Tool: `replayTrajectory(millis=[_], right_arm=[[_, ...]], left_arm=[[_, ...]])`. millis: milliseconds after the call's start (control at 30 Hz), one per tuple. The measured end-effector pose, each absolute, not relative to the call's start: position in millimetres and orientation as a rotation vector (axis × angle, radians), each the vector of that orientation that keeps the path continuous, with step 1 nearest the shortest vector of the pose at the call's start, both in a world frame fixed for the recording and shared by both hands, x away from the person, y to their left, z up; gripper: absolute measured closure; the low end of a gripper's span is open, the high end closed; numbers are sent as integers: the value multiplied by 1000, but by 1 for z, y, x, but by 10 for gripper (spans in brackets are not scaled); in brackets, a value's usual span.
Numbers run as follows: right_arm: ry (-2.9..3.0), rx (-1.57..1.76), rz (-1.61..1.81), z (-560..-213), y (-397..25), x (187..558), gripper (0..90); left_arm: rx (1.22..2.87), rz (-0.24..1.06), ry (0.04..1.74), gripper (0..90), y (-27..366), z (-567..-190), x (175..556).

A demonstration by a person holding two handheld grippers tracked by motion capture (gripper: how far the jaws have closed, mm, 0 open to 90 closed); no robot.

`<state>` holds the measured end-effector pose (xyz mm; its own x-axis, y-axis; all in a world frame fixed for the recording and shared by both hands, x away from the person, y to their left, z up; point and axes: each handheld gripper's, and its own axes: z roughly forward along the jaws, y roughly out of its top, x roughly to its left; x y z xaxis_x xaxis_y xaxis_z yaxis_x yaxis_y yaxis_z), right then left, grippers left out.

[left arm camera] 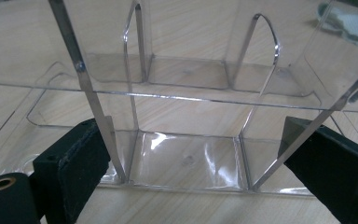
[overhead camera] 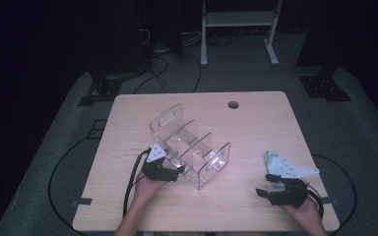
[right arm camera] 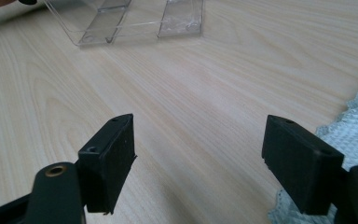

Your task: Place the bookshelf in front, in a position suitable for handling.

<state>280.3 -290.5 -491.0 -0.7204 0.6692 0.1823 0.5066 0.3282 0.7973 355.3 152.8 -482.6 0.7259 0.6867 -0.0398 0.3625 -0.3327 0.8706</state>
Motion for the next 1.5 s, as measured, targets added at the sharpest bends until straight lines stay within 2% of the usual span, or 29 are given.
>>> replayTrajectory(millis=[367, 600, 800, 1033, 1167, 1367, 1400, 1500], right_arm=[[2374, 1046, 1389, -481, -289, 277, 250], [2268, 1126, 1326, -467, -308, 286, 255], [2222, 1284, 1204, -465, -333, 310, 336], [2282, 1381, 1047, -484, -332, 332, 387], [2281, 1335, 984, -485, -332, 331, 578], [2267, 1344, 978, -486, -332, 330, 571], [2254, 1341, 967, -487, -328, 328, 537], [2223, 1276, 926, -490, -323, 323, 548]], left_arm=[[1954, 460, 799, 85, 149, -480, 352], [1970, 470, 822, 88, 142, -478, 343], [1982, 474, 854, 87, 133, -476, 328], [1991, 474, 877, 87, 126, -475, 317], [1977, 485, 886, 87, 123, -475, 312], [1954, 487, 889, 86, 123, -478, 311], [1956, 490, 887, 86, 123, -478, 310], [1954, 492, 884, 86, 124, -478, 310]])
